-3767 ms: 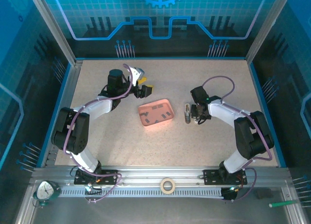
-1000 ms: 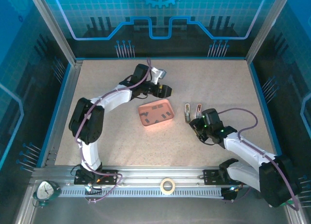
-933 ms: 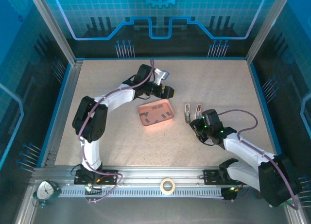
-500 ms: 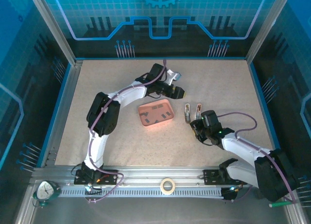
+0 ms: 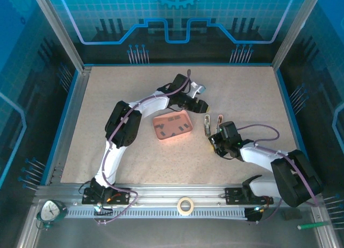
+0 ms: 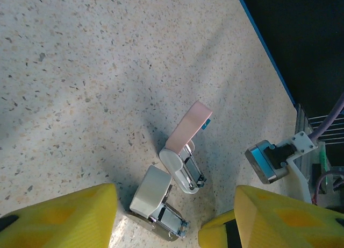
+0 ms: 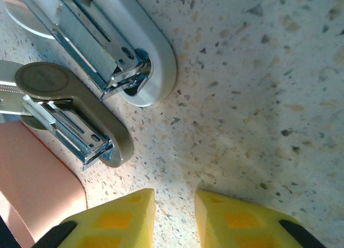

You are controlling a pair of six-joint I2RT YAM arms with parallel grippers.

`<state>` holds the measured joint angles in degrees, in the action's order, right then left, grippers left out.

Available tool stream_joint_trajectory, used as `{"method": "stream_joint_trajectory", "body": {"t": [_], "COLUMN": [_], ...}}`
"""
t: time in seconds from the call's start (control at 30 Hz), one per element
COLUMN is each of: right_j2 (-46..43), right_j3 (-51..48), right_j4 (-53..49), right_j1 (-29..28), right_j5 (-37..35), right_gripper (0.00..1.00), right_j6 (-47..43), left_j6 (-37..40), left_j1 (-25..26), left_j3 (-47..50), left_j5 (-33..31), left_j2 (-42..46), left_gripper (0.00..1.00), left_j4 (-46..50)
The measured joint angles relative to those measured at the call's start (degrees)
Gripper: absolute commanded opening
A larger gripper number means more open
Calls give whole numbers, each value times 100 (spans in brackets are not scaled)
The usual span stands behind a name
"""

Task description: Load the staples into the stapler

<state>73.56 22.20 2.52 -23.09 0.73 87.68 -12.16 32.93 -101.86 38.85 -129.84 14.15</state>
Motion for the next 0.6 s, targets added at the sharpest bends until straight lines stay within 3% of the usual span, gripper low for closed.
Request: {"method": "stream_joint_trajectory", "body": {"t": [0.6], "right_j2": [162], "right_j3": [76], "right_j4": [-11], "right_j1": [271], "right_j5": [387], "right_gripper": [24], "right_j6": [-26], "left_j6": [-149], "left_j1": [118], "left_j3": [-118], "left_j5": [129], "left_j2": [-420], "left_gripper": [61], "left_j4": [-136]}}
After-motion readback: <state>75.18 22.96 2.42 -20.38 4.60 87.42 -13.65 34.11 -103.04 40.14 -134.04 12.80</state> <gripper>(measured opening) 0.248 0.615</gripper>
